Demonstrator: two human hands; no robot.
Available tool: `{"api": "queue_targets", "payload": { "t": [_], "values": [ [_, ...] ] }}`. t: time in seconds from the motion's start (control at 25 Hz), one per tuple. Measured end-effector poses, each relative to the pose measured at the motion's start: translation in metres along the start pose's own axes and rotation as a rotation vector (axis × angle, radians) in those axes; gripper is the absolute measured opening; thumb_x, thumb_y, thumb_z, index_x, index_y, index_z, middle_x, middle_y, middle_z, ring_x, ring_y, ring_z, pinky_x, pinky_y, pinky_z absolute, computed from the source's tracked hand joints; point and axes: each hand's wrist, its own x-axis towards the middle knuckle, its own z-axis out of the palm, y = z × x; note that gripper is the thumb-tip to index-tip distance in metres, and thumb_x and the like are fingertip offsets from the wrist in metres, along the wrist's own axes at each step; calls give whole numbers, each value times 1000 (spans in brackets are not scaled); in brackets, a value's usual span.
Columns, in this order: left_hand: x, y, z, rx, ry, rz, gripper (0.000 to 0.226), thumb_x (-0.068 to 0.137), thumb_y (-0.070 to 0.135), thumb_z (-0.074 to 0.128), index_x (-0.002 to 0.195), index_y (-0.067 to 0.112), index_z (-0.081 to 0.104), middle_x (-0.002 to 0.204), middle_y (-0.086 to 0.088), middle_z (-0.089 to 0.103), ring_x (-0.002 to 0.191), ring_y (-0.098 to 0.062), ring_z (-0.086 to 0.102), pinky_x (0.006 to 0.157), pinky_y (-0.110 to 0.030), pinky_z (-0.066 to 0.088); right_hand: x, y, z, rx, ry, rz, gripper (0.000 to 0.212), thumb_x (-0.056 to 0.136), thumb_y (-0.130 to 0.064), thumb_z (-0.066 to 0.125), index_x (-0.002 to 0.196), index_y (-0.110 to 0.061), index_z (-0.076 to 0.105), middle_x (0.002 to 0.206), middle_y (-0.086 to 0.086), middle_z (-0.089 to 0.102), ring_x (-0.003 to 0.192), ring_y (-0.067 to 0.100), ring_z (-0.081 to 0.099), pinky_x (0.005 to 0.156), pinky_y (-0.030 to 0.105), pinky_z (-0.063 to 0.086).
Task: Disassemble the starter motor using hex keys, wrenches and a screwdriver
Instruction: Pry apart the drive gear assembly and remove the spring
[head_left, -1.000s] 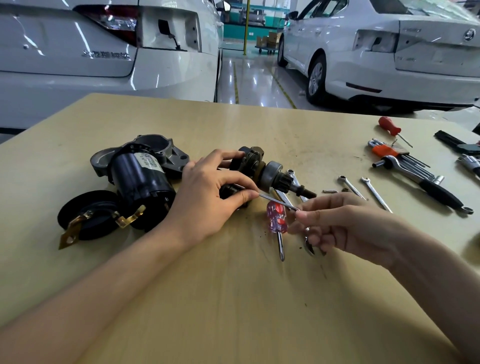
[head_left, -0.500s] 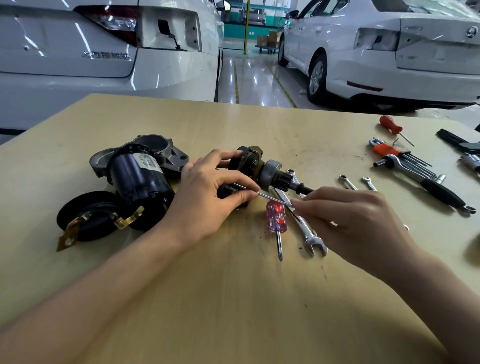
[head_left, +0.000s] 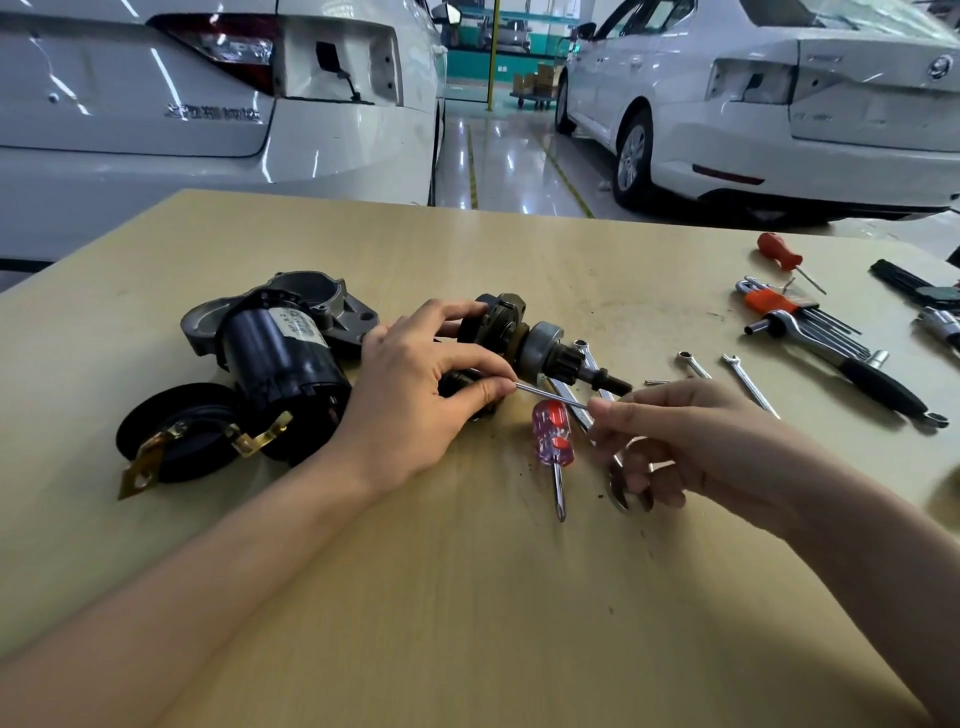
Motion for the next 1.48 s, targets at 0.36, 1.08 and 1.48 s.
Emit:
{"api": "queue_targets", "payload": {
  "t": [0.36,1.08,1.48],
  "values": [
    [1,2,-2,-20,-5,-36,19,75,28,77,92,36,71,127,14,53,117,-5,49,109,-51,29,-4,11,12,-638,521,-765,8,75,-5,79,74,-12,76,56,-12,62,46,4,50,49,8,35],
    [0,2,-1,-15,2,-22,19,73,24,80,79,39,70,125,11,55,116,-10,52,106,-52,32,-4,-3,12,-43,153,-171,32,58,-43,75,70,-13,75,47,-3,56,38,9,37,39,14,30],
    [0,3,-3,-40,-26,-34,20,72,25,80,80,40,70,127,13,53,117,-7,50,108,-50,30,-2,19,19,-1165,569,-994,17,83,-12,72,67,-8,68,58,2,54,43,23,42,39,30,40]
  ]
}}
